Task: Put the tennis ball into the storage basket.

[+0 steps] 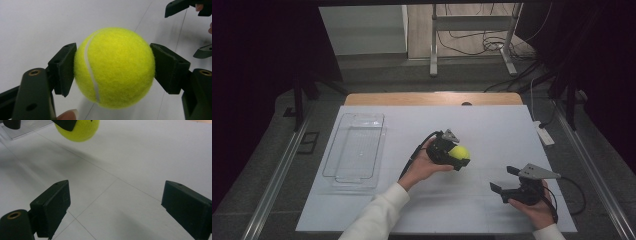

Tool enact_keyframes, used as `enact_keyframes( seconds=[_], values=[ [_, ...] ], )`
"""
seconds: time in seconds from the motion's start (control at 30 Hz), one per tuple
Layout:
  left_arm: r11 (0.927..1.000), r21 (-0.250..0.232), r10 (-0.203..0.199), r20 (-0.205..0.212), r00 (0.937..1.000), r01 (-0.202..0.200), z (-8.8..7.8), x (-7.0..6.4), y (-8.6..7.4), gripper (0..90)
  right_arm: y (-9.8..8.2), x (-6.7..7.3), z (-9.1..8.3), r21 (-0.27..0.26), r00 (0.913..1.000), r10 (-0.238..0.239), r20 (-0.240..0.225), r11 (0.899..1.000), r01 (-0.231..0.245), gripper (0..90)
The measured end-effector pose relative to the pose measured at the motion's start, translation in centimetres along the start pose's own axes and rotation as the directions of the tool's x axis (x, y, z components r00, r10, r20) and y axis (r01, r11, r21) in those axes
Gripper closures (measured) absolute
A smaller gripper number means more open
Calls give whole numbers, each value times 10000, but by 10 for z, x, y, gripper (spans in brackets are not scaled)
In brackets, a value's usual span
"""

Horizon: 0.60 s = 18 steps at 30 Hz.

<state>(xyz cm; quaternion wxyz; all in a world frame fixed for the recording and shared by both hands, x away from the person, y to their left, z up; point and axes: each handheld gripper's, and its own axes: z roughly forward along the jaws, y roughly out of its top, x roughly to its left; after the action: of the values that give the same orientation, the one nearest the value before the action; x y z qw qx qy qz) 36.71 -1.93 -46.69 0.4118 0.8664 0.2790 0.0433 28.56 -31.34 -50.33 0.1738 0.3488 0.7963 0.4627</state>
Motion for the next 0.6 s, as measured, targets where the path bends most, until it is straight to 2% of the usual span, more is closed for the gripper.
enact_keyframes(
  seconds=[0.5, 0.6],
  values=[
    [9977, -682, -14, -393, 9992, -13, -27, 5, 0, 270, 0, 1, 1, -22, 10000, 35, -21, 10000, -35, 84],
    [9966, -819, -114, -486, 9988, 74, -34, 8, -2, 270, 0, 1, 2, -11, 10000, 40, -28, 10000, -40, 84]
  ],
)
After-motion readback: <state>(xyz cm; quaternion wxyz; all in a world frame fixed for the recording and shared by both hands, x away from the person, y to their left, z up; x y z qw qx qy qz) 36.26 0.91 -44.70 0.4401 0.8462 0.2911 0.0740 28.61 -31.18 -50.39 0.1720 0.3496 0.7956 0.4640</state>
